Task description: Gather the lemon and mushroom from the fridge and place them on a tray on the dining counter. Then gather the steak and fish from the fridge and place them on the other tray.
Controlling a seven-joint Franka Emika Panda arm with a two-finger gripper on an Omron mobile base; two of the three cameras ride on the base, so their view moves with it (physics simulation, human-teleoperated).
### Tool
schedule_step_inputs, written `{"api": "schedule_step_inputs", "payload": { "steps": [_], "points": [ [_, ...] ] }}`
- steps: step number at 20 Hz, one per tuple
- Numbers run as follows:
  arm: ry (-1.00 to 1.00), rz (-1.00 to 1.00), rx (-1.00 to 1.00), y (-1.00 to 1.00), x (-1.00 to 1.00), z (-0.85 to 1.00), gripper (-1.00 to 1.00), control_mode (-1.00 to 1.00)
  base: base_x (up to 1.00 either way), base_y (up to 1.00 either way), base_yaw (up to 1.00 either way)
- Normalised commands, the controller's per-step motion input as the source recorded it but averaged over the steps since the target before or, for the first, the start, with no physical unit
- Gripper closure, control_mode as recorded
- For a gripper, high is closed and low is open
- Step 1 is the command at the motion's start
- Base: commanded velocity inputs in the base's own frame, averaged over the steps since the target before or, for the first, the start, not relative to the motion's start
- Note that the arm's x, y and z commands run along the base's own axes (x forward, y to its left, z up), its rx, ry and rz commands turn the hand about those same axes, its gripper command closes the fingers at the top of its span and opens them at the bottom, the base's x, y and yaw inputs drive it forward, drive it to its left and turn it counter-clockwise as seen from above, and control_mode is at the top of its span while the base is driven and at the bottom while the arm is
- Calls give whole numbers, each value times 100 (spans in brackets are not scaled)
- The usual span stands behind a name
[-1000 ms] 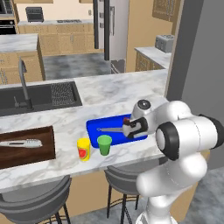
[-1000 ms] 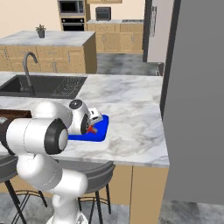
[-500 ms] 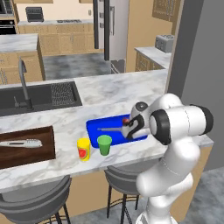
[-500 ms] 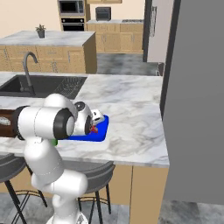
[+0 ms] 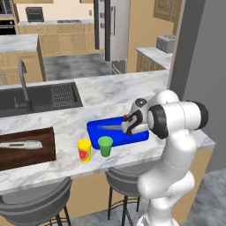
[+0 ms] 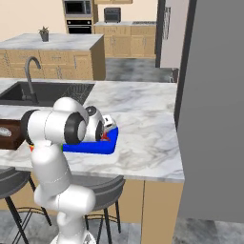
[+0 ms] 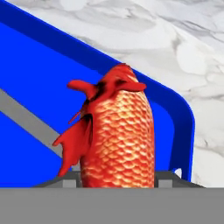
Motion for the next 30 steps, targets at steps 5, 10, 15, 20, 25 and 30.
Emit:
{"api": "schedule_step_inputs", "payload": {
  "steps": [5,10,15,20,25,30],
  "points": [
    [0,0,0,0,-25,-8,-100,-100,0,0,0],
    [0,0,3,8,-3,22,-100,-100,0,0,0],
    [0,0,3,1,-8,50,-100,-100,0,0,0],
    [0,0,4,0,-50,52,-100,-100,0,0,0],
    [0,-2,3,0,-58,57,-100,-100,0,0,0],
    [0,-8,0,0,-81,57,-100,-100,0,0,0]
  ]
}}
